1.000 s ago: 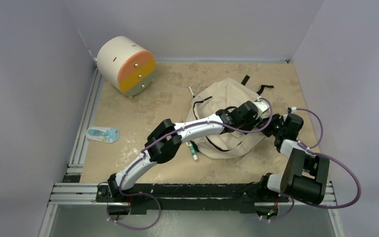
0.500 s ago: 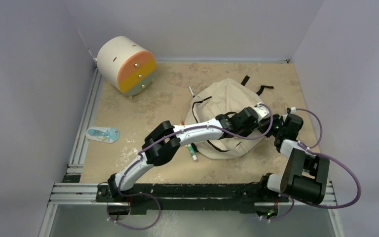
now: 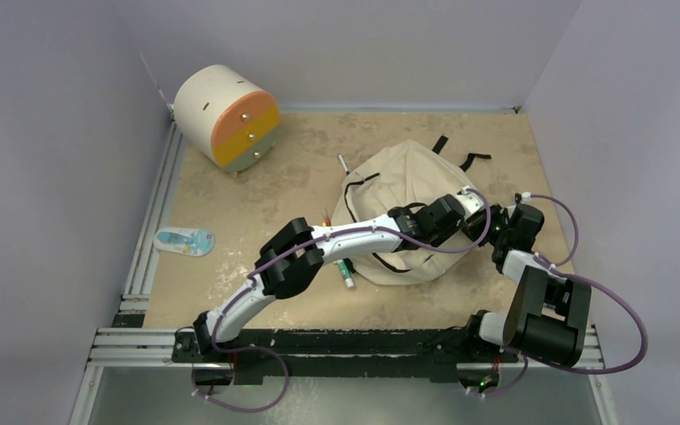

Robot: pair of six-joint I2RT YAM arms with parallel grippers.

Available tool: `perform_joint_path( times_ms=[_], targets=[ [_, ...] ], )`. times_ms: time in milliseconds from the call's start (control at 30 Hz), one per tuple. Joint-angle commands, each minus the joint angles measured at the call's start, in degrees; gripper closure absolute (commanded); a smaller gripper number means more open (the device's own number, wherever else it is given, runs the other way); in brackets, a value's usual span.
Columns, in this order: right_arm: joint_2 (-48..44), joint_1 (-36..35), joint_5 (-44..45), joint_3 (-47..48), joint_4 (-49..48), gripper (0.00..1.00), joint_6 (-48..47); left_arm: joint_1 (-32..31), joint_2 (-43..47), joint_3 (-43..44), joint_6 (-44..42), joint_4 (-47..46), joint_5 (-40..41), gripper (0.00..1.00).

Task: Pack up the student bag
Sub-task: Unzip the student bag at the center of the board.

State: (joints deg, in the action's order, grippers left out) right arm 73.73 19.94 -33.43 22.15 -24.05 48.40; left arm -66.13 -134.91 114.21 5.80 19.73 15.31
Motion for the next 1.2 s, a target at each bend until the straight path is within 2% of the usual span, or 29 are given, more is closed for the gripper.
perform_joint_path(
  times_ms=[0,200,500,700,967,1167],
  targets=[
    [-1.6,-0.3,-2.7,0.9,-1.3,1.00,0.0,-0.9,-2.3,0.6,-0.2,5.4,-0.7,0.64],
    [-1.4,-0.3,-2.7,0.9,-1.3,1.00,-0.1,-0.9,-2.6,0.2,0.0,5.4,-0.8,0.74],
    [-1.2,-0.2,-2.1,0.9,-0.9,1.00,-0.8,-0.1,-1.1,-0.2,1.1,5.6,0.5,1.00],
    [-1.0,0.0,-1.6,0.8,-0.8,1.00,-1.3,2.3,4.1,-2.8,4.7,3.8,-1.8,1.00],
    [-1.1,0.0,-1.2,1.0,-0.1,1.00,-1.9,9.7,10.8,-8.3,12.9,0.5,-13.9,1.00],
    [-0.9,0.1,-0.5,1.1,0.5,1.00,-2.6,12.2,11.8,-9.8,14.7,-0.4,-18.8,1.00]
  ],
)
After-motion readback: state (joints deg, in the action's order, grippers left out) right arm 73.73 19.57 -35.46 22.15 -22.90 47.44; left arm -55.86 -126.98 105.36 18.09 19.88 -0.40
